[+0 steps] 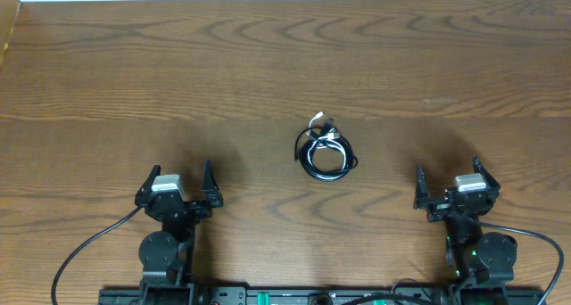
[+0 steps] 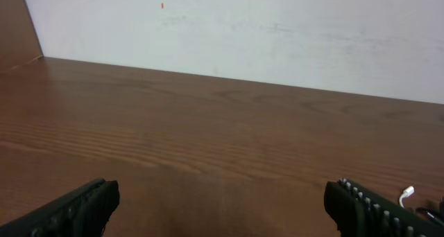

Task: Untangle cables

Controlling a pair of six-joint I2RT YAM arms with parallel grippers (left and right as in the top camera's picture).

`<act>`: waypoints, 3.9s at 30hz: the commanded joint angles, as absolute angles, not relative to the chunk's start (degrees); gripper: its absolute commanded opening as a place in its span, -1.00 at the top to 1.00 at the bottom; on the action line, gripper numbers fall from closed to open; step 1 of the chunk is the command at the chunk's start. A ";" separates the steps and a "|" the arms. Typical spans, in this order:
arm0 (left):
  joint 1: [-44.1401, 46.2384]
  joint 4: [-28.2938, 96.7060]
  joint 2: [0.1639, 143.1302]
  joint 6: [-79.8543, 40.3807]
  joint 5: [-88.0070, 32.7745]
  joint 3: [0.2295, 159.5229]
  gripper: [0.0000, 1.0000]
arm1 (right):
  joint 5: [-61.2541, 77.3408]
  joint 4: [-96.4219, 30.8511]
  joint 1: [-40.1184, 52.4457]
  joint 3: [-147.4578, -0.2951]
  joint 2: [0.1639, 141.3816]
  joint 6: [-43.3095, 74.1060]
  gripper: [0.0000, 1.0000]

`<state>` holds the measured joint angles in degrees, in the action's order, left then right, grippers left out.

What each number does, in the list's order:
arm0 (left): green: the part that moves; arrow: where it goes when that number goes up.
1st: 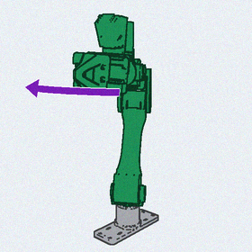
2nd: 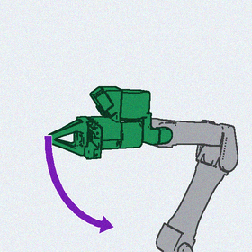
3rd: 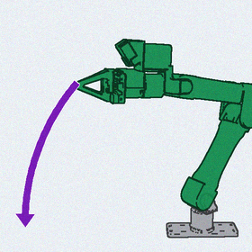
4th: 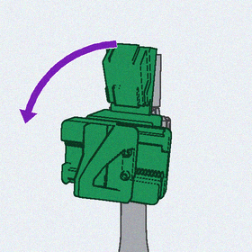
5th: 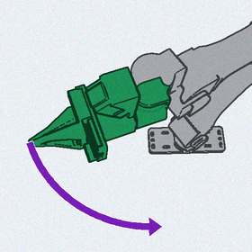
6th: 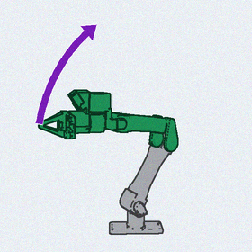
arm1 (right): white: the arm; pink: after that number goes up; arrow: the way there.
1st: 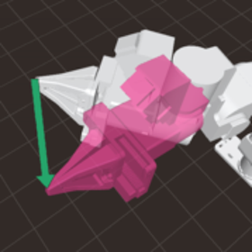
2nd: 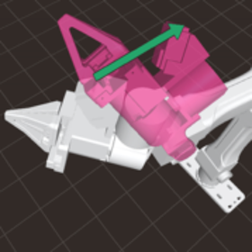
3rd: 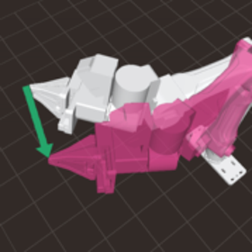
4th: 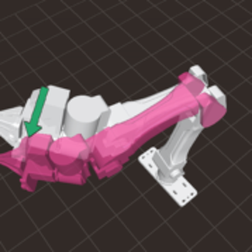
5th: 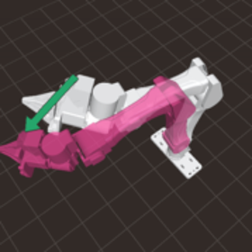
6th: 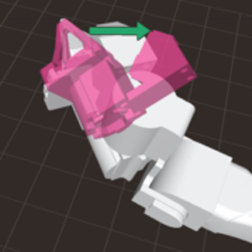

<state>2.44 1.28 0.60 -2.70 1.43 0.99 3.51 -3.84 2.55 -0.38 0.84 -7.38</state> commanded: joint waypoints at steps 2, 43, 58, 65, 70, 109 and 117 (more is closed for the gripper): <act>2.22 4.05 0.71 -1.74 1.74 0.23 -1.00 | 3.36 -4.10 3.05 -0.32 0.71 -7.35 -0.98; 2.20 3.84 0.71 -1.74 2.20 0.23 -1.00 | 2.48 -3.42 3.05 -0.32 0.71 -7.33 -0.99; 2.22 6.07 26.50 -2.42 2.20 16.21 -1.00 | -1.96 -6.72 3.05 -12.88 20.18 -1.72 -0.99; 2.22 17.74 41.95 -3.31 1.89 30.52 -1.00 | -0.69 -14.63 3.05 -27.03 38.39 -1.74 -0.99; 2.22 34.83 49.52 -8.47 1.69 44.03 -1.00 | 3.86 -29.12 3.05 -39.97 49.65 -3.92 -0.99; 20.51 31.16 91.83 -17.52 -11.64 64.20 -0.99 | -8.97 -34.76 19.42 -57.32 68.45 15.70 -0.99; 30.50 23.81 106.80 -13.19 -13.52 64.20 -0.50 | -8.67 -37.78 13.56 -57.32 72.01 22.68 -0.99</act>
<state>28.34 25.61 104.73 -13.93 -13.23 63.57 -7.81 -37.80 14.20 -56.34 71.83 21.02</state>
